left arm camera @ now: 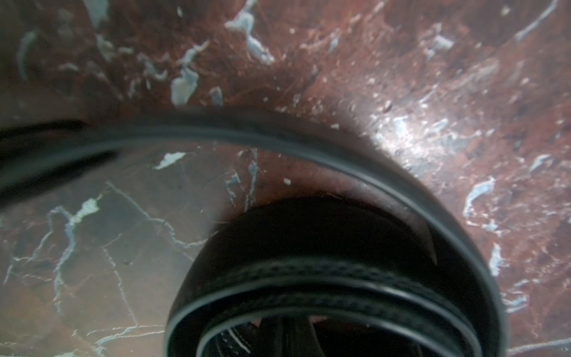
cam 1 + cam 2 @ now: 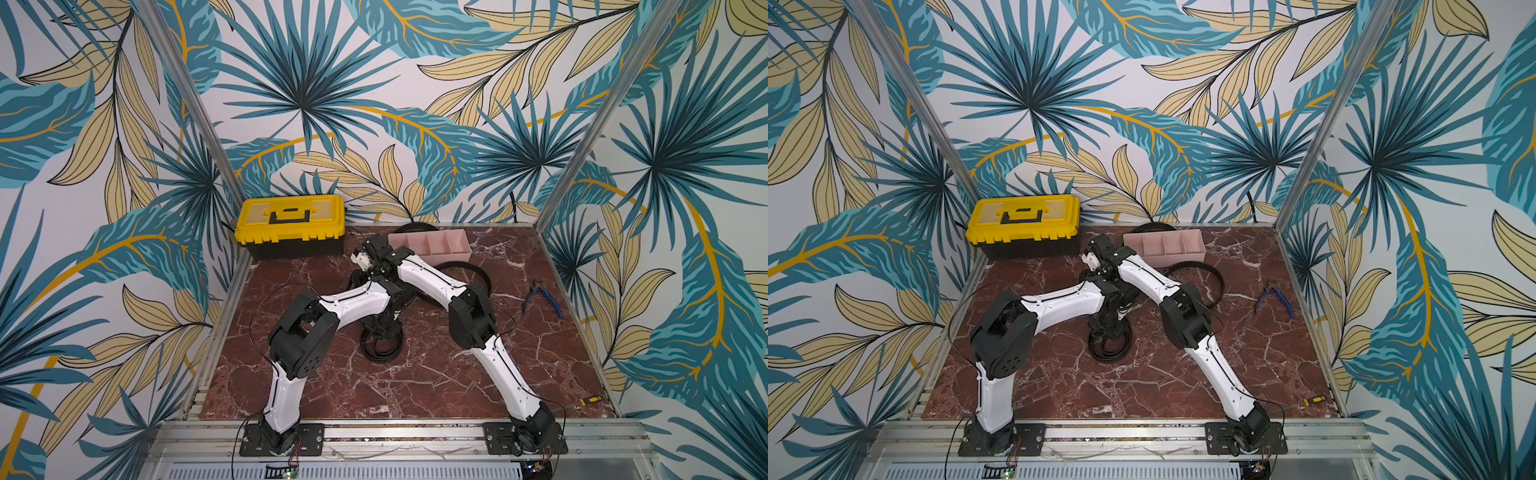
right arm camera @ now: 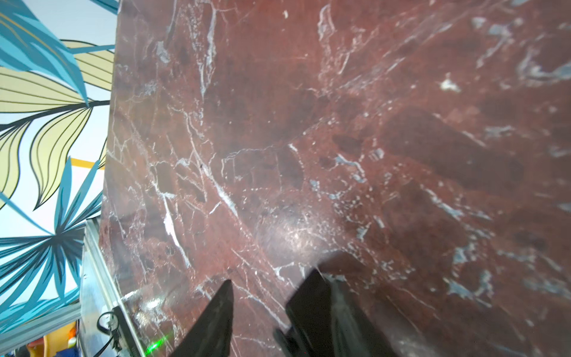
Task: Place the belts into the storage roll
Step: Roll the belt at the center of the board.
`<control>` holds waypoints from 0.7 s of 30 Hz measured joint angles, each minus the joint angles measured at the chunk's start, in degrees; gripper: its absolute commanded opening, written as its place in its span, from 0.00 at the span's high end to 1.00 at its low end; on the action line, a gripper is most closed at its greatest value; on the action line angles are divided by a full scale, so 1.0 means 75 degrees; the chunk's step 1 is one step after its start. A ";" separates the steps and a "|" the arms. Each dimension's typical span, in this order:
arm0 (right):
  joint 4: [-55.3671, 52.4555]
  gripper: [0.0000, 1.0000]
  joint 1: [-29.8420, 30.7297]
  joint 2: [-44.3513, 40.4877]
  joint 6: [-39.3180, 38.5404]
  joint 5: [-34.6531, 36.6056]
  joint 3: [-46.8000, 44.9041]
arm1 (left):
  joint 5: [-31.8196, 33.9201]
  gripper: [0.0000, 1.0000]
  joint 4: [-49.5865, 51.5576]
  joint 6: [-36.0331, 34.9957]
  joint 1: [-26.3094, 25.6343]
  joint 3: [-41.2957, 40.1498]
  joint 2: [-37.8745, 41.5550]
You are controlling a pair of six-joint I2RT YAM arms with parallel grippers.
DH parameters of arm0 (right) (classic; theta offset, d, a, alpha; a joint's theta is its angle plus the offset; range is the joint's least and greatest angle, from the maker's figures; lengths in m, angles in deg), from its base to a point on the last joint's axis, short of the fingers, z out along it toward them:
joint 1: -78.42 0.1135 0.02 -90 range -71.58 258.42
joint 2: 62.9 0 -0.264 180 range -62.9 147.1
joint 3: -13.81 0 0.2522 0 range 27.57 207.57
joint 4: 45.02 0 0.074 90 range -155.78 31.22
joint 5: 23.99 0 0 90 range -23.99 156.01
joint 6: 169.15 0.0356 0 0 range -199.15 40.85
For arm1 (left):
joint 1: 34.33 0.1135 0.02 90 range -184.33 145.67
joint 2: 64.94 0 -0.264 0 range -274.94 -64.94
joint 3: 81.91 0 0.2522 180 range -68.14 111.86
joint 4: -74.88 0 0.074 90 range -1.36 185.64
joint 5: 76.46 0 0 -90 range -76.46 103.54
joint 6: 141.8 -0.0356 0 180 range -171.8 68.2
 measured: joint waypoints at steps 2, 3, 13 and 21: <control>0.0070 0.46 -0.0012 -0.0096 0.0082 -0.0003 -0.0009 | 0.0003 1.00 -0.0003 0.0003 0.0000 0.0000 0.0000; 0.0108 0.44 -0.0038 -0.0192 0.0128 0.0032 -0.0009 | 0.0003 1.00 -0.0009 0.0003 0.0000 -0.0003 0.0000; 0.0254 0.41 -0.1282 -0.1912 0.0268 0.1886 -0.0265 | 0.0023 1.00 -0.0140 0.0032 -0.0006 -0.0114 0.0076; 0.0667 0.43 -0.2238 -0.5648 0.1279 0.5030 -0.5345 | 0.0061 1.00 -0.0157 0.0038 -0.0006 -0.0117 0.0076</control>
